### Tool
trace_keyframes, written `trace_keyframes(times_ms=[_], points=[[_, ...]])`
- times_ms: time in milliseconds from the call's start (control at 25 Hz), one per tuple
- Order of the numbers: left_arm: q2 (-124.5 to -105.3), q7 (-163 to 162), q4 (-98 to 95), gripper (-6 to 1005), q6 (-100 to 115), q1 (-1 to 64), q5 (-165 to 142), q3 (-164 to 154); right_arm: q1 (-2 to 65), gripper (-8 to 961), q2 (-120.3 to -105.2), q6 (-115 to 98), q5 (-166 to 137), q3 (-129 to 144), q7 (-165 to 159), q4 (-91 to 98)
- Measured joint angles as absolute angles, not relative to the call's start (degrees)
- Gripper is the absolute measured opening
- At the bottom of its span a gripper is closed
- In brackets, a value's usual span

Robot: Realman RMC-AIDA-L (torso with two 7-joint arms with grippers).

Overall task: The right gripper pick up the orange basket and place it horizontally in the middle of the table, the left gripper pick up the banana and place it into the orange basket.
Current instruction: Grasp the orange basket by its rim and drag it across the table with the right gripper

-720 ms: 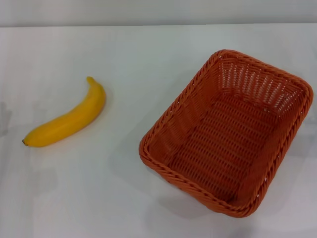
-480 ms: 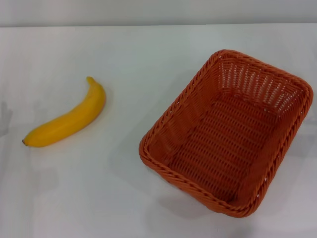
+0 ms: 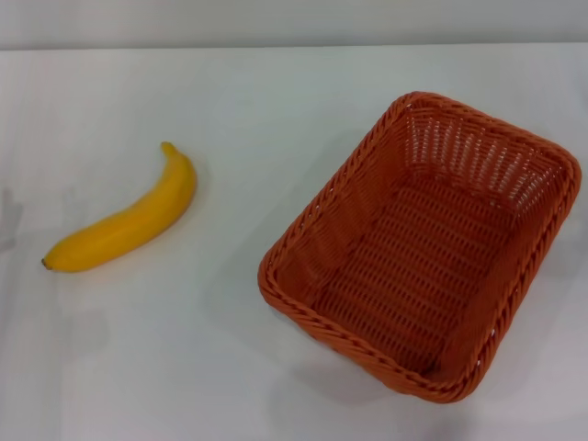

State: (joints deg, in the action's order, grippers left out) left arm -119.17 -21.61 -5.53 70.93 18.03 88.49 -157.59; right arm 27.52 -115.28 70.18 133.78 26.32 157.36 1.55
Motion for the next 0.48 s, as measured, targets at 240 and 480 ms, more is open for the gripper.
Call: trace_keyframes(times_ms=[240, 480], points=[[-119.2, -21.6, -5.5, 891, 70.9, 18.0, 88.7, -157.6, 25.0, 856, -113.79, 60.4, 122.4, 39.4, 124.0, 25.2], [-119.25, -21.6, -5.0, 891, 71.0, 18.0, 88.8, -157.6, 25.6, 853, -110.81, 53.5, 101.7, 48.2, 98.8, 45.9]])
